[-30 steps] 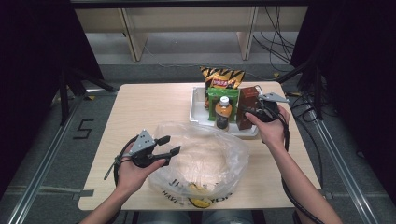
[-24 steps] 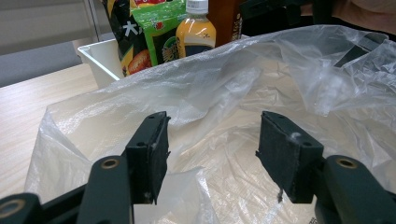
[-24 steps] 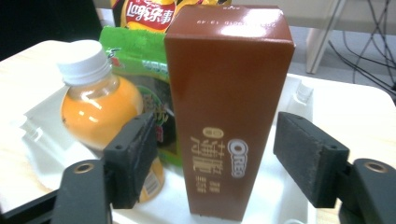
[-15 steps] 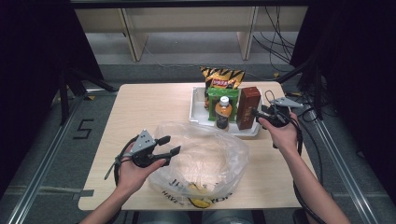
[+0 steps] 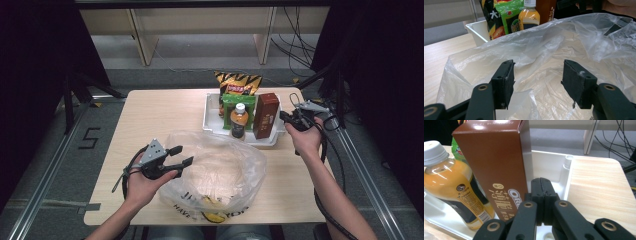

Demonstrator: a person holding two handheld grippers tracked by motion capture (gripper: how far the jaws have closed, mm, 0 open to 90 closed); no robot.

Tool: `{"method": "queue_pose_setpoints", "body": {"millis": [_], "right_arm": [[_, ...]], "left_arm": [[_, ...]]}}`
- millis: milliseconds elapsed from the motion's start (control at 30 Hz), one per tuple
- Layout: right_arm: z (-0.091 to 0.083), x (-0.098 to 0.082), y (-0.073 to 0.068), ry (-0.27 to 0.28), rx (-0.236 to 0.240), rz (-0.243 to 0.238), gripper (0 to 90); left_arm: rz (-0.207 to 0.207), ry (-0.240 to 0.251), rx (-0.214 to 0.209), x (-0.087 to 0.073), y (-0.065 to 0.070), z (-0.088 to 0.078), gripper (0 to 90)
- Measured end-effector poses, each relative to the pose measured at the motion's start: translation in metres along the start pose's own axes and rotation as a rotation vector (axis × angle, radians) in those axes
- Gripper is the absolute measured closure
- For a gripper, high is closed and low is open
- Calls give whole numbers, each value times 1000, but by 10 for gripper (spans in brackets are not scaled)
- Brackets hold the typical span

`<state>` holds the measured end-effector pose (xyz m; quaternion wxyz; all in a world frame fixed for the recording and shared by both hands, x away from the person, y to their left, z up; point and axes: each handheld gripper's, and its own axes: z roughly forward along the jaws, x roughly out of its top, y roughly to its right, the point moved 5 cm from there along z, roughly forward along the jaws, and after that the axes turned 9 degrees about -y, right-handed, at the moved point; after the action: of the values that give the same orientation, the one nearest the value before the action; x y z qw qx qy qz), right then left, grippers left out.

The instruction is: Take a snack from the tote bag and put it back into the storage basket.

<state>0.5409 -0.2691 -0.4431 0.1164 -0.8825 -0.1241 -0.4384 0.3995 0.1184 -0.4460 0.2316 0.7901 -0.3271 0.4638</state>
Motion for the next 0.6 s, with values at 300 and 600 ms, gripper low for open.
{"method": "queue_pose_setpoints", "body": {"millis": [300,600], "right_arm": [[7,1,-5,-5,13,-19,900],[3,-3,-13,-11,27,-4,900]], "left_arm": [[-1,-1,6,0,-1,-1,422],[1,-5,10,0,-1,-2,422]]}}
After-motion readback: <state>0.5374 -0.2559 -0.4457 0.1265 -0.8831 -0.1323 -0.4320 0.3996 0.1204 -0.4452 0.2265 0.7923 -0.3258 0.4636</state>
